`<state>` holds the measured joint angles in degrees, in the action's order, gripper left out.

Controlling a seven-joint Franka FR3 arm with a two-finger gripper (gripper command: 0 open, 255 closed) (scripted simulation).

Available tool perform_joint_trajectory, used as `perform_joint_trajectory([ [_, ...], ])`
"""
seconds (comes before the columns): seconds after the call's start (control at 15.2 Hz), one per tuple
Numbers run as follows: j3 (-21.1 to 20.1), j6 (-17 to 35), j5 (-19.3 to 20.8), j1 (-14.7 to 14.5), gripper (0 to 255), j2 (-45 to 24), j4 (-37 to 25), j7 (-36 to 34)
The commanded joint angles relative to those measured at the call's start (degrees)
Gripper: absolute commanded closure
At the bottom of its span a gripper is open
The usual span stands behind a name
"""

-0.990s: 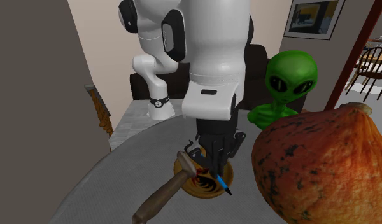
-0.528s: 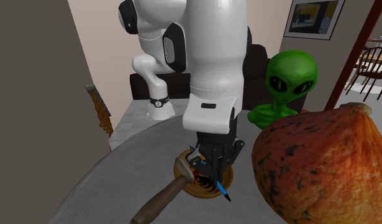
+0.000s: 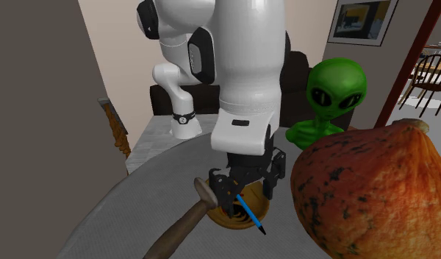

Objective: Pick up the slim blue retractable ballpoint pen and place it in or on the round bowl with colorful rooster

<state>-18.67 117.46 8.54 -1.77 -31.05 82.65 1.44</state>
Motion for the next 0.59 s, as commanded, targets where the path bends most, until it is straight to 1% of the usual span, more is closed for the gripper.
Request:
perform_joint_trajectory([
  [0.0,0.0,0.0,0.0,0.0,0,0.0,0.0,0.0],
  [0.07,0.0,0.0,0.0,0.1,0,0.0,0.0,0.0],
  [0.33,-0.4,-5.9,-0.8,0.3,0,2.4,-3.6,0.6],
  [0.53,-0.4,-5.9,-0.8,0.3,0,2.4,-3.6,0.6],
])
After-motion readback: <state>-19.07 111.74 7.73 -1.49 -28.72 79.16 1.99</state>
